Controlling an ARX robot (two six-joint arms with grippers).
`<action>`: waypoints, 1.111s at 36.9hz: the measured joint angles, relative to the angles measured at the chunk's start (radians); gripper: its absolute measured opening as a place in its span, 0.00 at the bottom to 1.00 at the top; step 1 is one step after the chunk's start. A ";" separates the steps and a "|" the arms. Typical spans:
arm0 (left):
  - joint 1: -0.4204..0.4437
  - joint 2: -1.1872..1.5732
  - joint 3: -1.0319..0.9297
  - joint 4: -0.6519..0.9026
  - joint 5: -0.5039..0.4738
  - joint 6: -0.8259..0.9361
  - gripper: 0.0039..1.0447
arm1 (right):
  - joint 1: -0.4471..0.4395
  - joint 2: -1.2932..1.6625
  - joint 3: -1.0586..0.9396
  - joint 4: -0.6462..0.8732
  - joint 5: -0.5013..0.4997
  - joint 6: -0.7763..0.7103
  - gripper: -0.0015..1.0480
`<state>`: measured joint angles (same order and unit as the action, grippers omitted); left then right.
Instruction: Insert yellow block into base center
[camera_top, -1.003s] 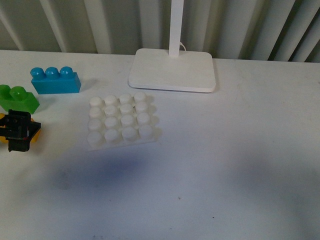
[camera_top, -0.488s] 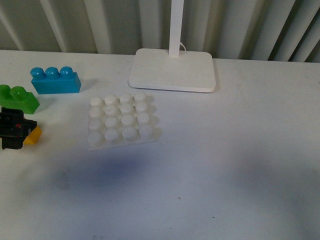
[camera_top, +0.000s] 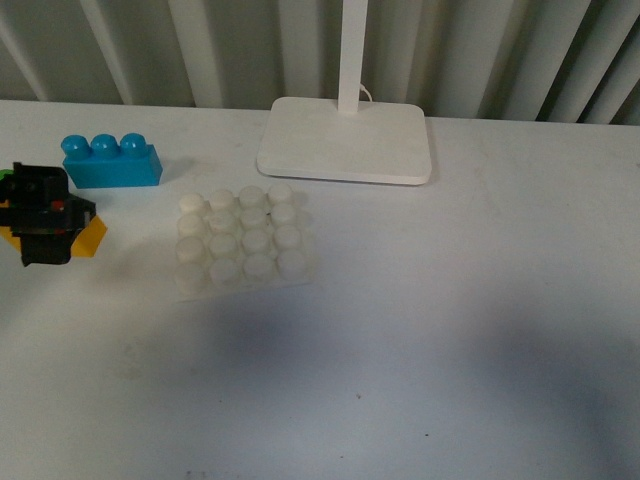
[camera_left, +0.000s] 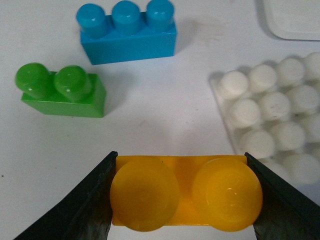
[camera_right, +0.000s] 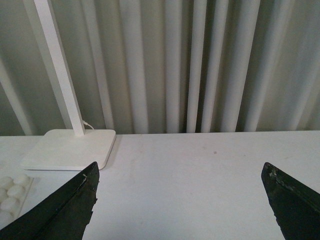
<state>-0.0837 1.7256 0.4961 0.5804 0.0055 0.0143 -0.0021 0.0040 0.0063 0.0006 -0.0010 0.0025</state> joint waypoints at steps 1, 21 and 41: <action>-0.028 -0.013 0.003 -0.017 -0.024 -0.027 0.63 | 0.000 0.000 0.000 0.000 0.000 0.000 0.91; -0.341 0.029 0.165 -0.146 -0.279 -0.338 0.62 | 0.000 0.000 0.000 0.000 0.000 0.000 0.91; -0.444 0.205 0.276 -0.126 -0.341 -0.395 0.62 | 0.000 0.000 0.000 0.000 0.000 0.000 0.91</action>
<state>-0.5278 1.9308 0.7723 0.4545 -0.3351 -0.3809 -0.0021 0.0040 0.0063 0.0006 -0.0010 0.0021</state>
